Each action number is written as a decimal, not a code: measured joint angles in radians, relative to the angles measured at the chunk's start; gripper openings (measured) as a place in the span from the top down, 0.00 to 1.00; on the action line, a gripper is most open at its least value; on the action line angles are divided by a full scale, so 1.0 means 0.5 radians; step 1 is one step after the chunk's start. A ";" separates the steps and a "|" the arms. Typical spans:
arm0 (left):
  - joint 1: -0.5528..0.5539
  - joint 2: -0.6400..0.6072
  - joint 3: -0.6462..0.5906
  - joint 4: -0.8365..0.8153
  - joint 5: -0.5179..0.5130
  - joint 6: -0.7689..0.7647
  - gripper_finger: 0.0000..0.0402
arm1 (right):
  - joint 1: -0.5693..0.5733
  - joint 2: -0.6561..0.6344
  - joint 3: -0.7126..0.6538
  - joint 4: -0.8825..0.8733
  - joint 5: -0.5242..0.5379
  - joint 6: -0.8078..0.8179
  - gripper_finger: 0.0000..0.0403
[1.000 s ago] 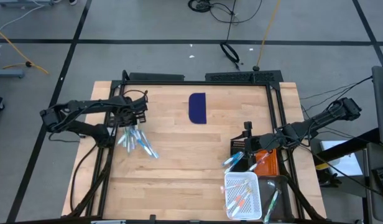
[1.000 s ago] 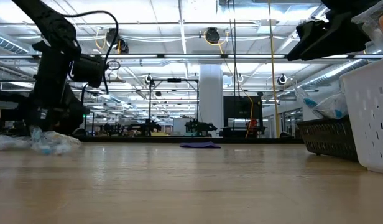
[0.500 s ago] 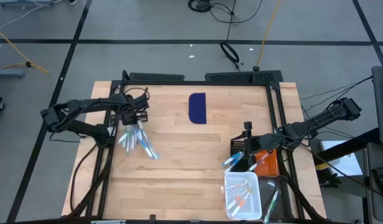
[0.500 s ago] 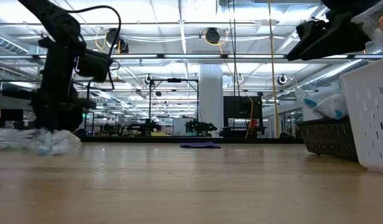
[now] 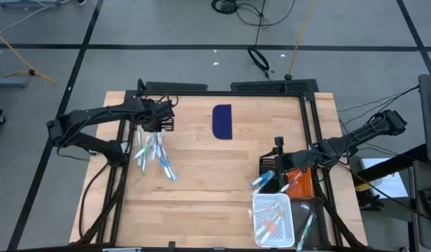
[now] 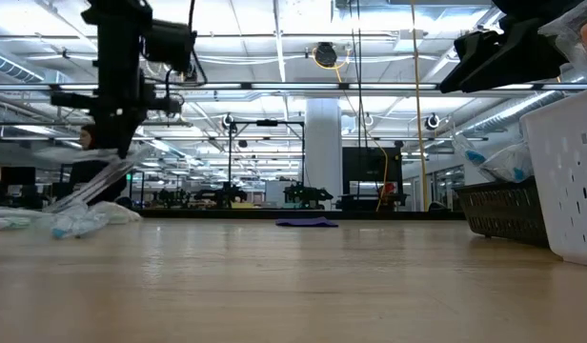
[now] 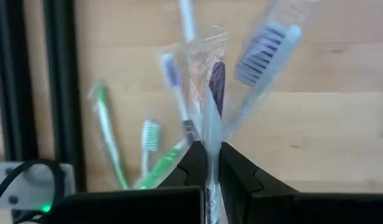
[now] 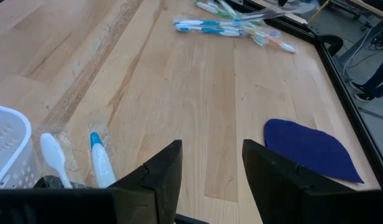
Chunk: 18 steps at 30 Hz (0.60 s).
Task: Pick & Place Toothbrushes
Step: Put the violet toothbrush into the orange basket
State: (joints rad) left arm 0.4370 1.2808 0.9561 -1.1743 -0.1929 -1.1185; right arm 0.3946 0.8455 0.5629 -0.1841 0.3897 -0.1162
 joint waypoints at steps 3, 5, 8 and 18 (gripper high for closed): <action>-0.083 0.000 0.076 0.033 -0.036 0.024 0.98 | 0.000 -0.001 0.000 0.000 0.001 0.000 0.60; -0.138 0.000 0.118 0.076 -0.044 0.066 0.98 | 0.000 0.000 0.000 0.000 0.001 0.001 0.60; -0.216 0.000 0.146 0.210 -0.052 0.170 0.96 | 0.000 0.000 0.000 0.000 0.001 0.001 0.60; -0.477 0.000 0.164 0.900 -0.196 0.658 0.95 | 0.000 0.000 0.000 0.074 0.000 0.069 0.60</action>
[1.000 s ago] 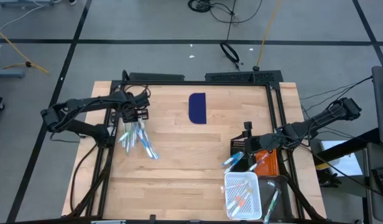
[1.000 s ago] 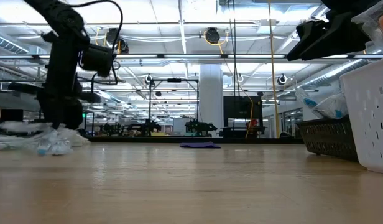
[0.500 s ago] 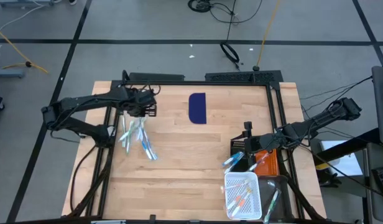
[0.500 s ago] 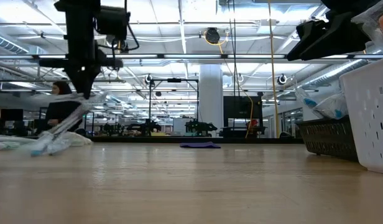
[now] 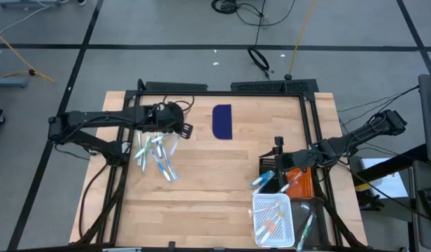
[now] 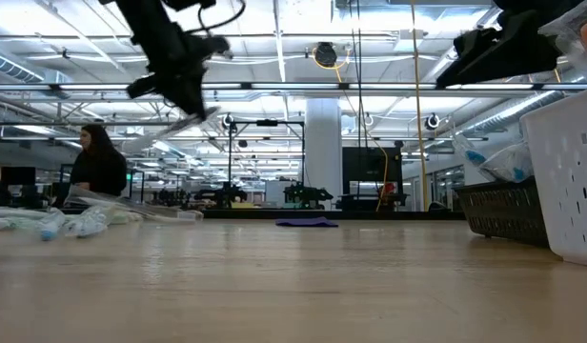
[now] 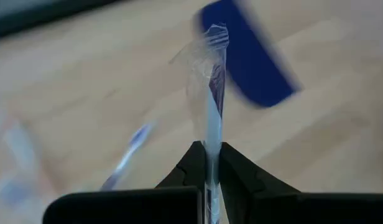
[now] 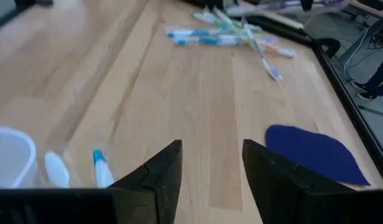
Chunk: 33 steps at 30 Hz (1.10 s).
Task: Pick & Place Toothbrushes
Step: Put the violet toothbrush into the orange basket
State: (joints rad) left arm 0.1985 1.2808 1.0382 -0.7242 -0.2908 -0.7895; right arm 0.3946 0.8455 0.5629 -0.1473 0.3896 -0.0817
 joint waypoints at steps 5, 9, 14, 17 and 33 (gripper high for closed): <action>-0.143 0.000 0.000 0.485 0.000 0.372 0.98 | 0.000 0.000 0.000 0.145 0.002 0.036 0.60; -0.259 0.000 0.000 0.805 0.000 0.597 0.95 | 0.000 0.000 0.000 0.265 -0.001 0.051 0.60; -0.395 0.062 -0.001 1.094 0.000 0.829 0.98 | 0.000 0.000 0.000 0.406 -0.001 0.161 0.60; -0.458 0.141 -0.001 1.288 0.000 0.953 0.97 | 0.000 0.000 0.000 0.472 0.001 0.220 0.60; -0.599 0.758 -0.002 2.489 0.013 1.535 0.97 | -0.144 0.000 -0.001 0.734 0.009 0.284 0.60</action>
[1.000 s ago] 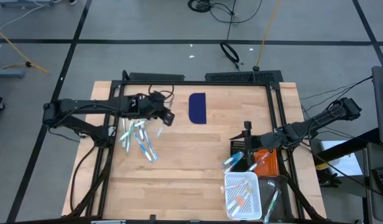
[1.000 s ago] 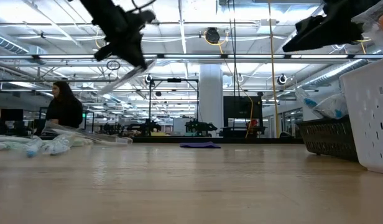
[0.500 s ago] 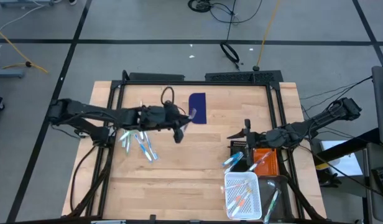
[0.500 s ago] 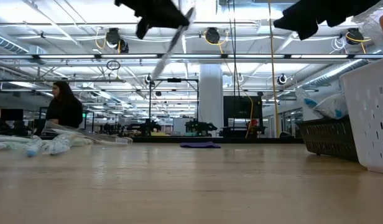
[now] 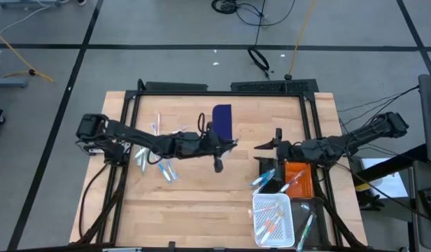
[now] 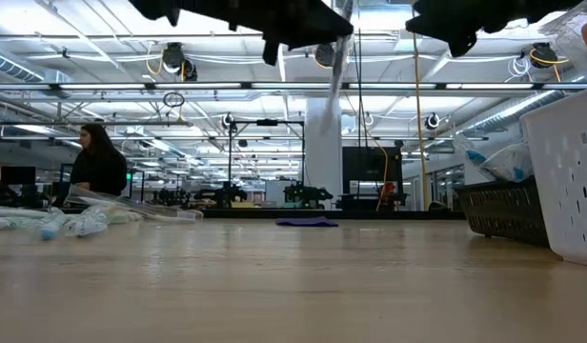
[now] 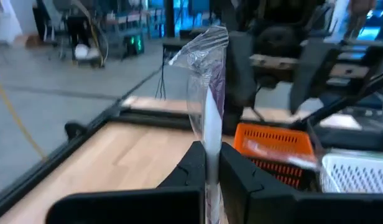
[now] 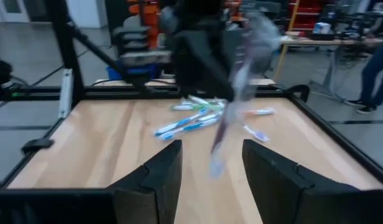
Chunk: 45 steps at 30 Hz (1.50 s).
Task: Pick & Place Toothbrushes
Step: Put the violet toothbrush into the orange basket
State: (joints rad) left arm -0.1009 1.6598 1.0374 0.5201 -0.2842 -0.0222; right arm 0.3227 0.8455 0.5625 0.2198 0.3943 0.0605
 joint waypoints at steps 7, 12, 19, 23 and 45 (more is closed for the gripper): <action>-0.003 0.081 0.000 0.154 0.010 0.025 0.95 | -0.150 0.071 0.000 0.158 -0.008 -0.005 0.60; -0.011 0.081 0.000 0.184 0.010 0.034 0.98 | -0.238 0.185 0.000 0.308 -0.071 -0.041 0.60; -0.021 0.079 0.000 0.193 0.011 0.035 0.97 | -0.369 0.358 0.000 0.583 -0.228 -0.061 0.60; -0.024 0.078 0.000 0.192 0.011 0.048 0.98 | -0.425 0.440 0.000 0.771 -0.435 -0.043 0.60; -0.024 0.078 0.000 0.134 0.011 0.034 0.98 | -0.463 0.657 0.000 1.132 -0.538 -0.123 0.94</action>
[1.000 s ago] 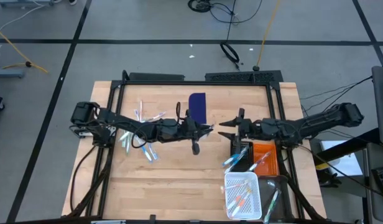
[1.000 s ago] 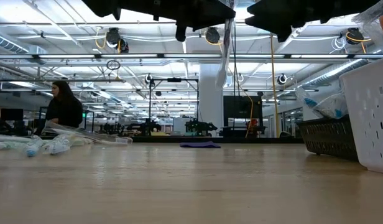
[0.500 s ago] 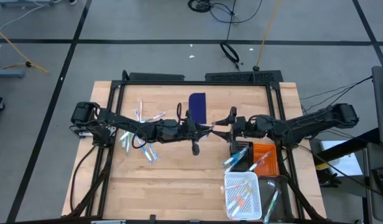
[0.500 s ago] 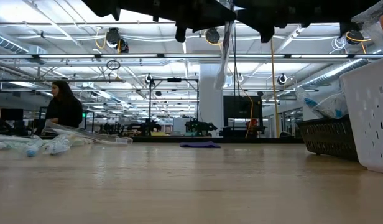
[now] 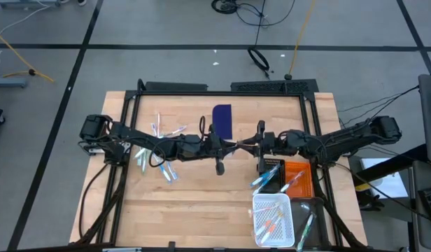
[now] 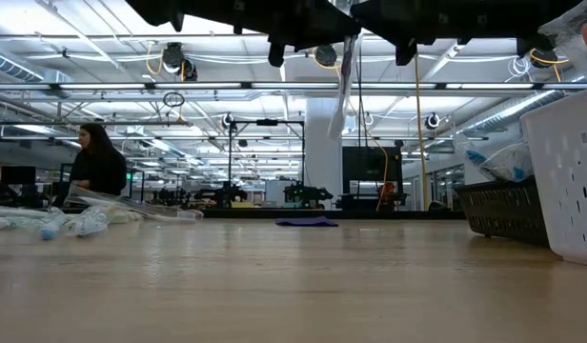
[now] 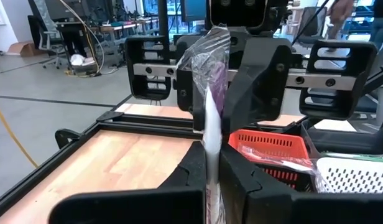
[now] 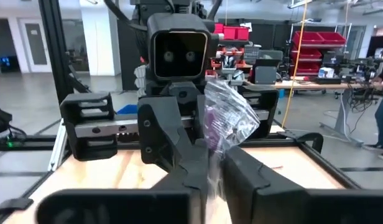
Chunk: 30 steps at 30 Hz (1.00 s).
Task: Pick & Place Toothbrushes
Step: Put the violet toothbrush into the orange basket
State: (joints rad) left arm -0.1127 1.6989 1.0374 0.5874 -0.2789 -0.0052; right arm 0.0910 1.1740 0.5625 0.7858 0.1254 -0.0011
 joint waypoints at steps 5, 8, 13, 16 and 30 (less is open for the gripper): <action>0.000 0.000 0.000 -0.005 -0.001 -0.007 0.90 | 0.001 0.000 0.000 -0.010 0.000 -0.027 0.97; 0.000 0.000 0.000 -0.018 -0.001 -0.007 0.85 | 0.001 0.000 0.000 -0.018 0.005 -0.055 0.98; 0.000 0.000 0.000 -0.031 -0.005 -0.006 0.80 | 0.003 -0.030 0.000 -0.071 0.004 -0.070 0.98; -0.003 -0.007 0.000 -0.045 -0.006 0.009 0.77 | 0.004 -0.103 0.000 -0.176 0.005 -0.075 0.98; -0.015 -0.159 0.001 -0.385 0.014 -0.007 0.67 | 0.268 -0.841 0.001 -1.217 0.073 -0.079 0.98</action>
State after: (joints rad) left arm -0.1204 1.6192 1.0378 0.3948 -0.2718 -0.0088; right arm 0.2248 0.7534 0.5629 0.1774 0.1618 -0.0404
